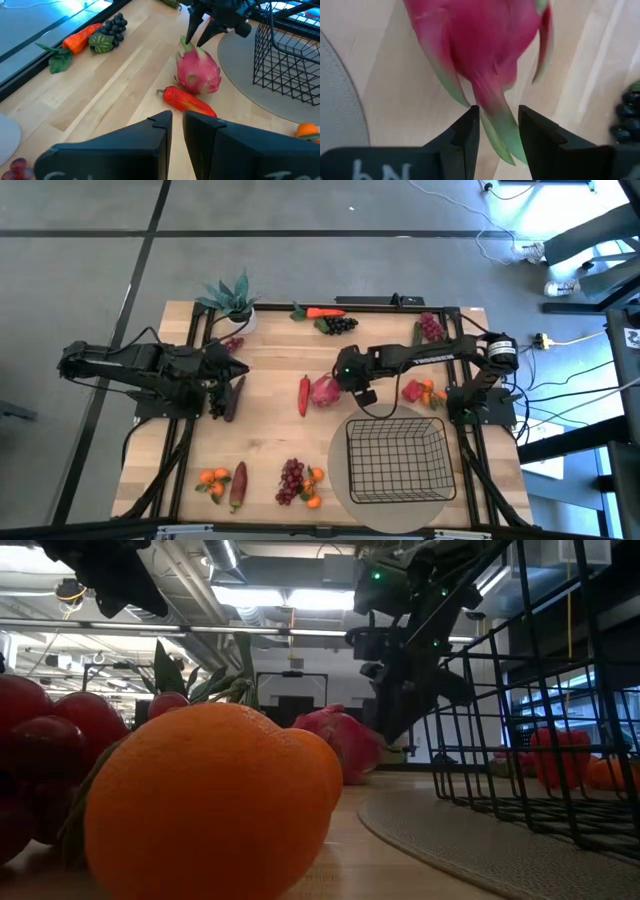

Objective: Build produce basket
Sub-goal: Put the dragon fruit into the wire basket

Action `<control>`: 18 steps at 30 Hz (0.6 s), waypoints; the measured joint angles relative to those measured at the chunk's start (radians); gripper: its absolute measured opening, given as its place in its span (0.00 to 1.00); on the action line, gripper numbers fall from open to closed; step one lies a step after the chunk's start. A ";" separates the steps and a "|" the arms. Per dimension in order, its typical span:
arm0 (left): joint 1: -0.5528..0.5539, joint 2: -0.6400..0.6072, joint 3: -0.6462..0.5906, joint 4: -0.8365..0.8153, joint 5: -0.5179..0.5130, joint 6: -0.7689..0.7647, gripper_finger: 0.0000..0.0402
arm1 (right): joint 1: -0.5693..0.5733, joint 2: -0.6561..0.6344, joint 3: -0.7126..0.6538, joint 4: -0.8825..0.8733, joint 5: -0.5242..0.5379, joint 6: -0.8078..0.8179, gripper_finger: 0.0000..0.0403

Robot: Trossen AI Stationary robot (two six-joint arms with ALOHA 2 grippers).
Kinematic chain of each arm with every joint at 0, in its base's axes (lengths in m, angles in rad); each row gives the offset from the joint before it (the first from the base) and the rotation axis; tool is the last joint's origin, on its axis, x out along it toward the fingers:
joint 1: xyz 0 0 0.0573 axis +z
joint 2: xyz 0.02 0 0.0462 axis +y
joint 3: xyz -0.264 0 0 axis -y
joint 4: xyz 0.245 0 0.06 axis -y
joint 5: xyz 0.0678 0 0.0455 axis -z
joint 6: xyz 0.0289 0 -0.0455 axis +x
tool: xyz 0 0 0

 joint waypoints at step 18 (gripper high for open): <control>0.000 0.000 0.000 0.000 0.000 0.000 0.09 | 0.005 0.037 0.006 -0.023 0.000 0.026 0.02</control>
